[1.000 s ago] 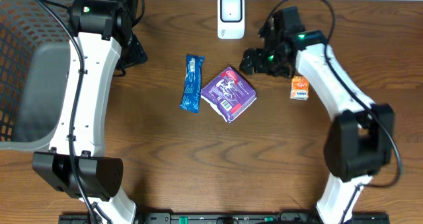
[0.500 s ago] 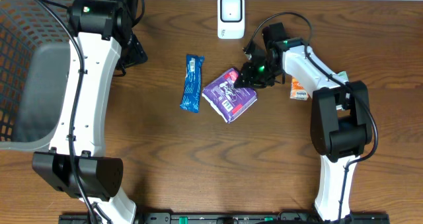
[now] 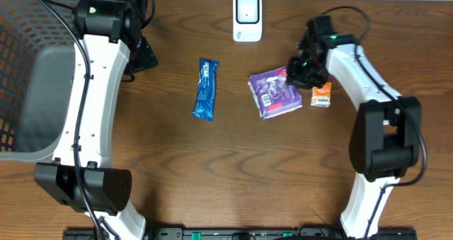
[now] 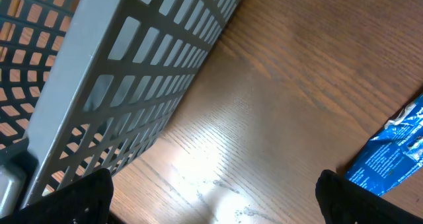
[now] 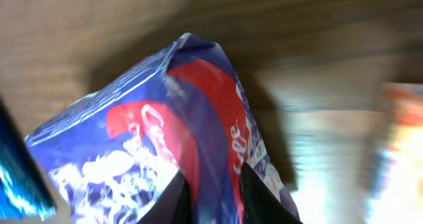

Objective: Scan the item barcode
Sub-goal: 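Push the pink-purple bag rightward with the right gripper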

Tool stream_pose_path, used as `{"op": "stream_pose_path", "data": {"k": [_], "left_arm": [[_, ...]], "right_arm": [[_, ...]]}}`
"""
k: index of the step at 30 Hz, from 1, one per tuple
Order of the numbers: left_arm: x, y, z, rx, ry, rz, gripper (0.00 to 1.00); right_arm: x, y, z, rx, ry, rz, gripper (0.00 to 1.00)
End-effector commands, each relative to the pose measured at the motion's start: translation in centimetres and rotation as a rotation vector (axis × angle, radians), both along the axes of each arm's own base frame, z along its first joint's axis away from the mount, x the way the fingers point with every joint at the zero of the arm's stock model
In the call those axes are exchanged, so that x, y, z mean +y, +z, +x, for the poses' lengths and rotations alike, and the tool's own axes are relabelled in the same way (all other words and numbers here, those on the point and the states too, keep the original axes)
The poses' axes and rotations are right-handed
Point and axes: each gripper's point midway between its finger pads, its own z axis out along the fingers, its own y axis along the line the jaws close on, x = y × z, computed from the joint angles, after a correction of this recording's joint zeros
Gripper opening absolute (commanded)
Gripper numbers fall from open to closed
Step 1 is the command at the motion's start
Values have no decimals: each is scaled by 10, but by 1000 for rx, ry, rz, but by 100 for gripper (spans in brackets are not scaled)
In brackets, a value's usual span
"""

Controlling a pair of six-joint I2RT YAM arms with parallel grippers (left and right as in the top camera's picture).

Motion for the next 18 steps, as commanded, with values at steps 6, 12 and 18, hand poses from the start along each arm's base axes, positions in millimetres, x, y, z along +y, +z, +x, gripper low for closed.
{"op": "stream_pose_path", "data": {"k": [6,12,18], "left_arm": [[2,-3,-1,14,-2,6,98],[2,-2,-1,14,-2,6,98],[2,-3,-1,14,-2,6,98]], "right_arm": [[-23,35,12,-90,-162,-80,27],[8,45,8,-99,-46,55,39],[67,78,15,-264,151,125,64]]}}
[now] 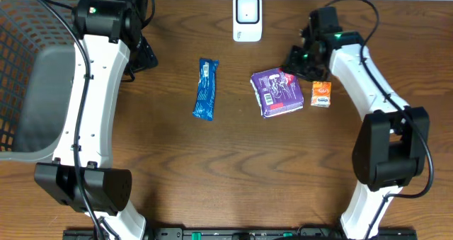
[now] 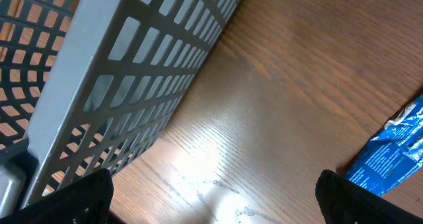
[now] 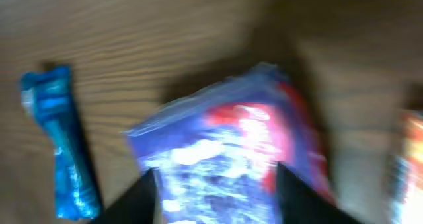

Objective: Scan the item barcode

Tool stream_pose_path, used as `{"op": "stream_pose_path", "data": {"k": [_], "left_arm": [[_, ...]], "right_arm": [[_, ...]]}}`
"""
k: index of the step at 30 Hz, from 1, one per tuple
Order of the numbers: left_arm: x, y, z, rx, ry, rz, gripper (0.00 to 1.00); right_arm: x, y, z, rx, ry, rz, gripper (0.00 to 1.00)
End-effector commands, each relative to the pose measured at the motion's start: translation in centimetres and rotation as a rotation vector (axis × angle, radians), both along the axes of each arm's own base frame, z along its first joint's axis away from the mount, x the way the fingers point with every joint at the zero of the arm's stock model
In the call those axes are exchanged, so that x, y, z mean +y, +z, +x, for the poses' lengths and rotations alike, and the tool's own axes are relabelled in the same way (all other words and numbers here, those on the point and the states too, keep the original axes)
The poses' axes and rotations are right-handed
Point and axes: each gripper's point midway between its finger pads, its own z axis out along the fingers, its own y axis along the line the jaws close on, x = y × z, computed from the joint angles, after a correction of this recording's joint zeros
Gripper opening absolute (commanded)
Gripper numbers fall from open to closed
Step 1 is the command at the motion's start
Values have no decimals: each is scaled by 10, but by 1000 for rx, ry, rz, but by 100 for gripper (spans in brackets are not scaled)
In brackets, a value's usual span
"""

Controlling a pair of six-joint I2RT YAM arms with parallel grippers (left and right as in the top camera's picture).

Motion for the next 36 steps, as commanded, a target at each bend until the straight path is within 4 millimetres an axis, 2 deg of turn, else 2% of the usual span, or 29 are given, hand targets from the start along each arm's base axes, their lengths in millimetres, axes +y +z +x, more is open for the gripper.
{"op": "stream_pose_path", "data": {"k": [1,2,7,12,18,19,20,21,22,30,34,36], "left_arm": [[2,-3,-1,14,-2,6,98],[2,-3,-1,14,-2,6,98],[2,-2,-1,14,-2,6,98],[2,-2,-1,14,-2,6,98],[2,-2,-1,14,-2,6,98],[2,-3,-1,14,-2,6,98],[2,-2,-1,14,-2,6,98],[2,-2,-1,14,-2,6,98],[2,-3,-1,14,-2,6,98],[2,-2,-1,14,-2,6,98],[2,-3,-1,14,-2,6,98],[2,-2,-1,14,-2,6,98]], "right_arm": [[48,36,-5,-120,153,51,73],[57,37,-6,-132,172,54,77],[105,32,-20,-159,271,42,80],[137,6,-31,-159,310,-50,81],[174,-21,-46,-133,349,-37,78],[177,-24,-49,-127,358,-40,78],[179,-24,-50,-126,362,-40,83],[179,-24,-51,-125,362,-43,94],[178,-23,-50,-127,354,-45,99],[156,-6,-35,-128,295,5,99],[129,-8,-29,-89,244,-15,98],[105,1,-21,-85,195,-16,96]]}}
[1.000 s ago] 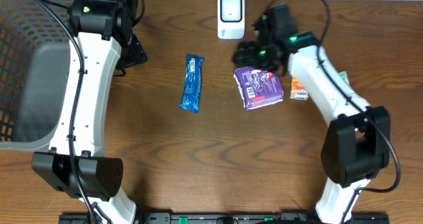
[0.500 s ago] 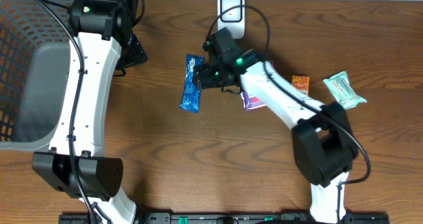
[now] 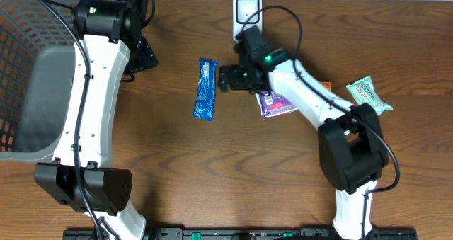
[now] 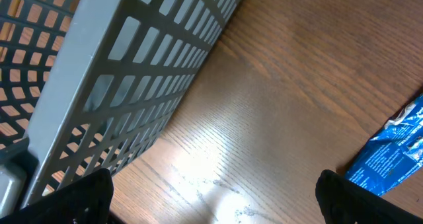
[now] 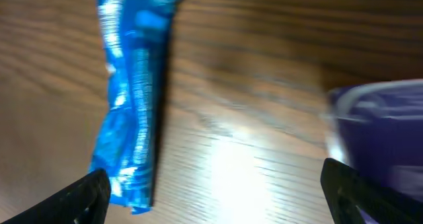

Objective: Scan the item barcode

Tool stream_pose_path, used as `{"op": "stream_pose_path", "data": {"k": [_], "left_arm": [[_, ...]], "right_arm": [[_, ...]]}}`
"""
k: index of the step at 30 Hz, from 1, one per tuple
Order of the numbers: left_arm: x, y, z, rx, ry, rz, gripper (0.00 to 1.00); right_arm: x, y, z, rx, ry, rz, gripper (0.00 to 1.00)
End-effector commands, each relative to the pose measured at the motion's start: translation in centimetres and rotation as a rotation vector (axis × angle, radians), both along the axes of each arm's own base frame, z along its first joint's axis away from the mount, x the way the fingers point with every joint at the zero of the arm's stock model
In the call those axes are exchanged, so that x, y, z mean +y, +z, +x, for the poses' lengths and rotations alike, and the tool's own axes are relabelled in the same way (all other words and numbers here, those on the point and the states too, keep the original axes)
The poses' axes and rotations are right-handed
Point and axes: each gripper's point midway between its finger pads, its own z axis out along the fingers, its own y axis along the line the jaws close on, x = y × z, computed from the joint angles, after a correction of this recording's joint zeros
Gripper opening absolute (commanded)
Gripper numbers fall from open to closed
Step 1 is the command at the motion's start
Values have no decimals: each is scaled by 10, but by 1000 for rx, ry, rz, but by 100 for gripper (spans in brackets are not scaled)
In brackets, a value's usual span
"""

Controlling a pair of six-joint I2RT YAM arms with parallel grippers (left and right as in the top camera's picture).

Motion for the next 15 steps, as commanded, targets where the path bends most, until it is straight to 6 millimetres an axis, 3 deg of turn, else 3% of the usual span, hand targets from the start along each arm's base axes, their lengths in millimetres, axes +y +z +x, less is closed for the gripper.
{"op": "stream_pose_path", "data": {"k": [1,5,10,13,15], "left_arm": [[2,-3,-1,14,-2,6,98],[2,-3,-1,14,-2,6,98],[2,-2,-1,14,-2,6,98],[2,-3,-1,14,-2,6,98],[2,-2,-1,14,-2,6,98]], "right_arm": [[-35,38,15,-34,-85,41,96],[-69,79,26,-91,-101,122,96],[-126,133,28,-187,-163,139,99],[-160,146,23,-197,-224,114,99],[-182,145,17,-173,-277,73,99]]}}
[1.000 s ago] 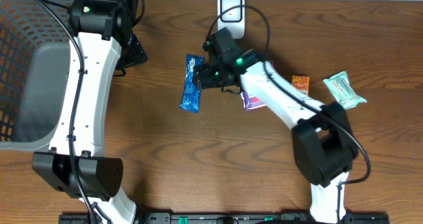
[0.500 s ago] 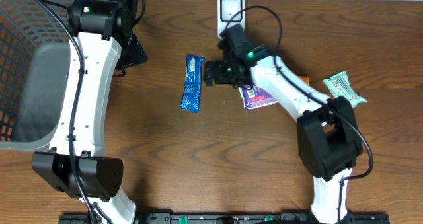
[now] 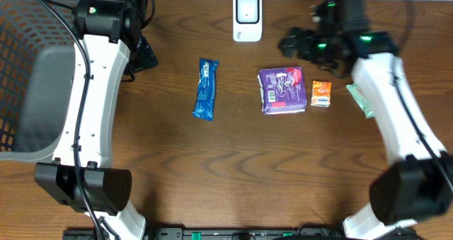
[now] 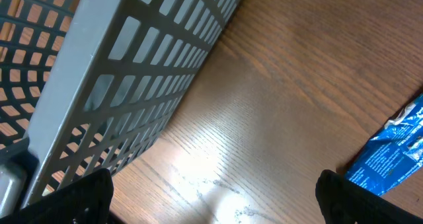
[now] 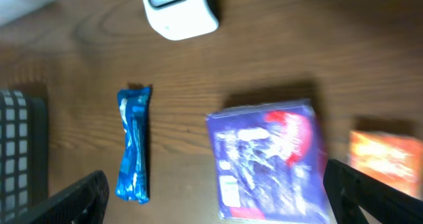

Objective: Scan the item barcode

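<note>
The white barcode scanner [image 3: 247, 17] stands at the table's far edge, also seen in the right wrist view [image 5: 177, 6]. A blue snack bar [image 3: 206, 89] [image 5: 134, 154] lies left of centre. A purple packet [image 3: 282, 90] [image 5: 268, 164] lies flat beside a small orange box [image 3: 320, 94] [image 5: 383, 159]. My right gripper [image 3: 294, 43] [image 5: 215, 211] hangs high to the right of the scanner, open and empty. My left gripper [image 3: 144, 58] [image 4: 215, 207] is open and empty near the basket, with the blue bar's end [image 4: 393, 158] at its right.
A grey mesh basket [image 3: 28, 70] [image 4: 119, 72] fills the left side of the table. A pale green packet [image 3: 358, 98] lies right of the orange box, partly under my right arm.
My right gripper was low between the blue bar and the purple packet. Now it is raised and to the right of the scanner, still open. The left arm has not moved.
My right gripper was first closed on a corner of the purple packet. Then it stood open over the packet, which lay flat. Then it was by the blue bar, and now it is high by the scanner, holding nothing. The left arm stayed still.
</note>
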Tool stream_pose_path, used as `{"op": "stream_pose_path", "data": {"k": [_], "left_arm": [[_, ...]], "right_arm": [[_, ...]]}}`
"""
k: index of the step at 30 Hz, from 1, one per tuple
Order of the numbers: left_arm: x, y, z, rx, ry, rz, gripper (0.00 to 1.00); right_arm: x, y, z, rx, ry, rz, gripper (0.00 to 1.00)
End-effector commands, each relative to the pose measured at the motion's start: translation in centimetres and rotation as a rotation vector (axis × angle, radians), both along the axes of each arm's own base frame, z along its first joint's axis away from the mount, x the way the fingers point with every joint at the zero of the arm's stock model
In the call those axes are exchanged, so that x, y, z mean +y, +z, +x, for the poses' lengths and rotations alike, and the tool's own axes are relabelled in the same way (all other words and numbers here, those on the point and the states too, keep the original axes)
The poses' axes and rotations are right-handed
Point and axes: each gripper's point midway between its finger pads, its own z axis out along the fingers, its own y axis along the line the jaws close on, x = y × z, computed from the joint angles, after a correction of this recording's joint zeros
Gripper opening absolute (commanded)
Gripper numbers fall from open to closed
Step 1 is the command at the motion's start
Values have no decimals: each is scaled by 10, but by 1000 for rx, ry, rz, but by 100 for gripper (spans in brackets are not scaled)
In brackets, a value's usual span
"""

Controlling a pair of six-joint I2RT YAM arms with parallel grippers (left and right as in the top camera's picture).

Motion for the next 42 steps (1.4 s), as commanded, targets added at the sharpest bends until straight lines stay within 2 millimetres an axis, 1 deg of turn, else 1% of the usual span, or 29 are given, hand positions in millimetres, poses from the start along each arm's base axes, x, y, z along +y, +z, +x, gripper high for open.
{"op": "stream_pose_path", "data": {"k": [1,3,4,5,8,10,16,21,23,27,31,33,34,36,40,42], "left_arm": [[2,-2,-1,14,-2,6,98],[2,-3,-1,14,-2,6,98],[2,-2,-1,14,-2,6,98],[2,-2,-1,14,-2,6,98],[2,-2,-1,14,-2,6,98],[2,-3,-1,14,-2,6,98],[2,-2,-1,14,-2,6,98],[2,-2,-1,14,-2,6,98],[2,-3,-1,14,-2,6,98],[2,-2,-1,14,-2,6,98],[2,-2,-1,14,-2,6,98],[2,-3,-1,14,-2,6,98],[2,-2,-1,14,-2,6,98],[2,-2,-1,14,-2,6,98],[2,-3,-1,14,-2,6,98],[2,-2,-1,14,-2,6,98]], "right_arm": [[-33,-2,-9,33,-53,-60,99],[-54,-11,-19,92,-107,-121,99],[-77,-21,-29,145,-146,-212,99],[-88,-24,-34,166,-165,-262,99],[-133,-28,-48,222,-258,-445,99],[-160,-28,-57,253,-319,-529,99],[-200,-28,-66,287,-421,-533,99],[-229,-35,-70,315,-492,-523,99],[-236,-41,-71,335,-505,-514,99],[-239,-54,-67,357,-499,-510,99],[-249,-62,-58,346,-491,-538,82],[-254,-65,-55,341,-503,-528,76],[-255,-67,-53,338,-504,-518,76],[-253,-73,-50,339,-471,-509,81],[-231,-90,-44,342,-228,-458,85],[-226,-98,-45,360,-207,-434,89]]}}
